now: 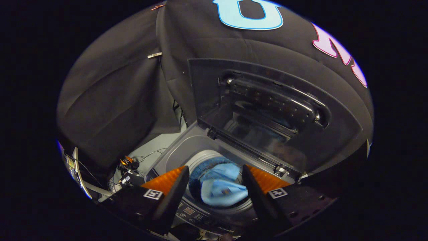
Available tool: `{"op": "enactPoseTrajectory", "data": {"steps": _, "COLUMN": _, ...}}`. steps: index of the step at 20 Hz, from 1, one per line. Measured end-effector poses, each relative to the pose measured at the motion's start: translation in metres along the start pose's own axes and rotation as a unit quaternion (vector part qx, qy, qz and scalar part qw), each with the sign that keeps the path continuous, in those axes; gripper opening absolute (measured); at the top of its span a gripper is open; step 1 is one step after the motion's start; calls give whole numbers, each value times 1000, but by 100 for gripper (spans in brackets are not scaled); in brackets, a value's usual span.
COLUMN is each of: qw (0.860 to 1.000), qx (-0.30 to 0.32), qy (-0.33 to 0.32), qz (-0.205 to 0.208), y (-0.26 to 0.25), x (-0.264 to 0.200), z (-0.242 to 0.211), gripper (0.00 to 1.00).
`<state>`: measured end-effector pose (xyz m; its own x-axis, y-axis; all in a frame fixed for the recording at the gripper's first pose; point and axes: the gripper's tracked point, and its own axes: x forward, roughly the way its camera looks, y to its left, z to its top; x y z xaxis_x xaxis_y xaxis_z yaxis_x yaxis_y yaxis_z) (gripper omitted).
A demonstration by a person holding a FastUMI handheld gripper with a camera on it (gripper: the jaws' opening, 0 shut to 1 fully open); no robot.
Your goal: Put the clothes into the washing machine and then close the washing machine lid.
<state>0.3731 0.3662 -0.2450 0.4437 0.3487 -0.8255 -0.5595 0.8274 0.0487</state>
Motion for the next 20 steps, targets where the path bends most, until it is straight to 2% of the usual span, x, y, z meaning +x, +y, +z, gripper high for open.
{"op": "enactPoseTrajectory", "data": {"steps": 1, "qw": 1000, "qx": 4, "qy": -12, "qz": 14, "y": 5, "x": -4, "z": 7, "gripper": 100}}
{"op": "enactPoseTrajectory", "data": {"steps": 4, "qw": 996, "qx": -15, "qy": -84, "qz": 33, "y": 12, "x": -19, "z": 39, "gripper": 100}}
{"op": "enactPoseTrajectory", "data": {"steps": 8, "qw": 978, "qx": -10, "qy": -204, "qz": 48, "y": 18, "x": -53, "z": 92, "gripper": 100}}
{"op": "enactPoseTrajectory", "data": {"steps": 11, "qw": 957, "qx": 7, "qy": -289, "qz": 21, "y": -3, "x": -81, "z": 129, "gripper": 100}}
{"op": "enactPoseTrajectory", "data": {"steps": 13, "qw": 945, "qx": 18, "qy": -325, "qz": -11, "y": -27, "x": -87, "z": 147, "gripper": 100}}
{"op": "enactPoseTrajectory", "data": {"steps": 20, "qw": 925, "qx": 94, "qy": -349, "qz": -115, "y": -111, "x": -77, "z": 169, "gripper": 100}}
